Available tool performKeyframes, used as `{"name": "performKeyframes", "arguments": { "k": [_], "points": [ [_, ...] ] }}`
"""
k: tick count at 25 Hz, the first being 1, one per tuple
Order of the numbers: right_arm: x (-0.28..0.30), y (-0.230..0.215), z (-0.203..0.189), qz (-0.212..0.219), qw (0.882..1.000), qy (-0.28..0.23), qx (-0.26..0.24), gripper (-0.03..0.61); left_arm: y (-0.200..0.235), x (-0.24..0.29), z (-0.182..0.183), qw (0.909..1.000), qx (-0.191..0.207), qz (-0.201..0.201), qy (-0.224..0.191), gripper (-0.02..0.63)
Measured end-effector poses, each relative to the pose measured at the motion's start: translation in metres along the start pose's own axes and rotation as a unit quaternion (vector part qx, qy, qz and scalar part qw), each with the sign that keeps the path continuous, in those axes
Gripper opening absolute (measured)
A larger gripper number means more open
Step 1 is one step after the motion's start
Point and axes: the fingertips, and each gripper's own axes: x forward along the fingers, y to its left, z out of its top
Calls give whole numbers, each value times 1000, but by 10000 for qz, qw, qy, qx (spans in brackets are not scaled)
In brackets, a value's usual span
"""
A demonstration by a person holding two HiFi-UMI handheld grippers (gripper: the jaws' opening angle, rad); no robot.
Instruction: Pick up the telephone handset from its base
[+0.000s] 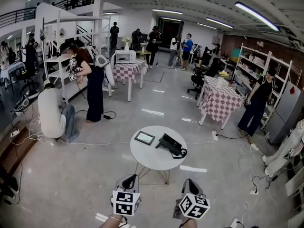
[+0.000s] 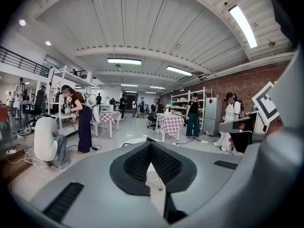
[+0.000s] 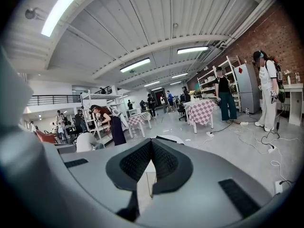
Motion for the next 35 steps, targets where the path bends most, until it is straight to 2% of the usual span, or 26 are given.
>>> {"name": "performKeyframes", "arguments": {
  "k": [9, 14, 23, 35],
  "points": [
    [-11, -12, -22, -106, 9995, 220, 204, 25, -11, 1, -15, 9997, -13, -143, 193, 9],
    [-7, -27, -19, -211, 9993, 222, 194, 25, -21, 13, -17, 9994, -90, -283, 186, 9],
    [21, -29, 5, -230, 9997, 109, 48, 25, -16, 51, 6, 9992, -137, -367, 17, 9],
    [96, -36, 38, -336, 9993, -23, 142, 25, 2, 124, 40, 9986, 63, -517, -3, 9]
  ]
}}
